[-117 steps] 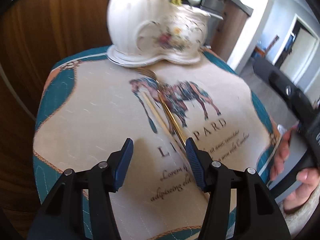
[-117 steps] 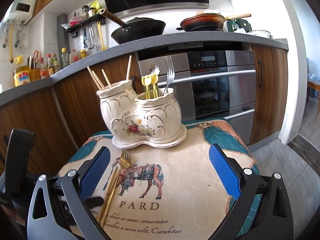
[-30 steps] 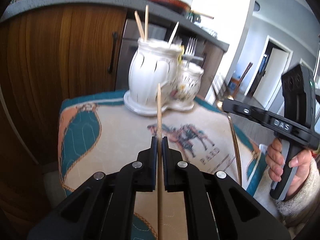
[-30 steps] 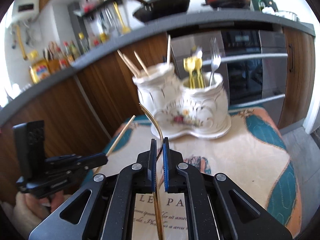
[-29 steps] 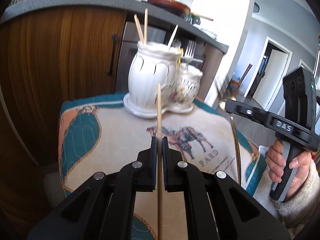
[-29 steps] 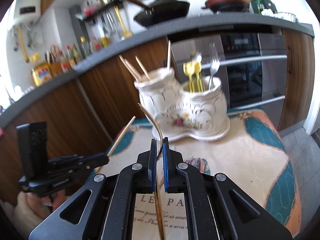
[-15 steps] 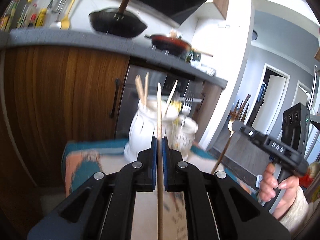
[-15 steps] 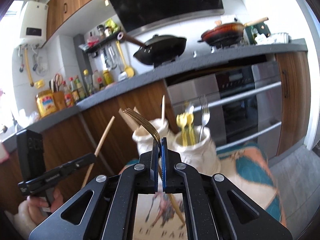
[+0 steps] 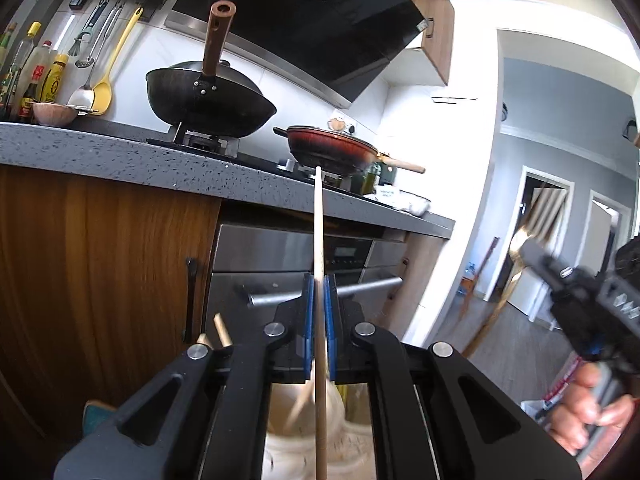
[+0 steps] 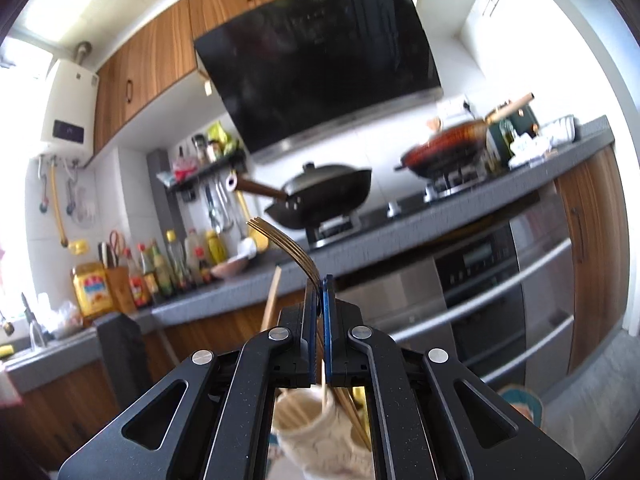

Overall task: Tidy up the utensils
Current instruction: 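Drop chopstick into tall vase with left gripper while right drops gold fork into short cup, then withdraw both open grippers back from the holder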

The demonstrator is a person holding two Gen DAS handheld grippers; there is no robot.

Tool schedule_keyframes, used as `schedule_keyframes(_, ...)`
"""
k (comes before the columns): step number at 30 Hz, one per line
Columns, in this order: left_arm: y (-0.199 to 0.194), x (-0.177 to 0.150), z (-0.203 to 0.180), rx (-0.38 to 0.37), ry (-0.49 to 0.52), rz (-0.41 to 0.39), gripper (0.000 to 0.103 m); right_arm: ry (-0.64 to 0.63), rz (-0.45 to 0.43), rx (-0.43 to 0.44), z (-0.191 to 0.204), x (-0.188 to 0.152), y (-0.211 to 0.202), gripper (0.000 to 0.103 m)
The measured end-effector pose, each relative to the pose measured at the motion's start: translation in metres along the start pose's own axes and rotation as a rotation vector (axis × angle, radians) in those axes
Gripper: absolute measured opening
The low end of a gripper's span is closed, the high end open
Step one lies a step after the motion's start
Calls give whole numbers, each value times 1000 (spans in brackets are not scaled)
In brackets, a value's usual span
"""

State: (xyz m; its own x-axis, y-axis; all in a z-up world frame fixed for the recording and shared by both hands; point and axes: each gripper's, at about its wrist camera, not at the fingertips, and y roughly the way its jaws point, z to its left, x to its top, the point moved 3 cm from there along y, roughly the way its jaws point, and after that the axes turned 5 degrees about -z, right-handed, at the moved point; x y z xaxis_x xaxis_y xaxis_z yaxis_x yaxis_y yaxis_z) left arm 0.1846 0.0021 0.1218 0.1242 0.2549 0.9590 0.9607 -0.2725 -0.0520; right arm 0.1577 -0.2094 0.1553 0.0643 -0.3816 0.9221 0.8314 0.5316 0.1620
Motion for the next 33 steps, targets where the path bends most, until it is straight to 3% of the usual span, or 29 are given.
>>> schedule_keyframes(8, 22, -8, -10, 61, 121, -72, 5, -49, -39, -34, -11, -12, 27, 4)
schedule_keyframes(22, 18, -20, -19, 72, 210, -99, 7, 63, 146, -51, -45, -57, 59, 4)
schedule_keyframes(28, 17, -20, -22, 57, 212, -82, 21, 101, 184, -58, -54, -66, 62, 4)
schedule_keyframes(33, 6, -14, -23, 47, 190, -103, 41, 59, 206, -89, -55, -75, 67, 4)
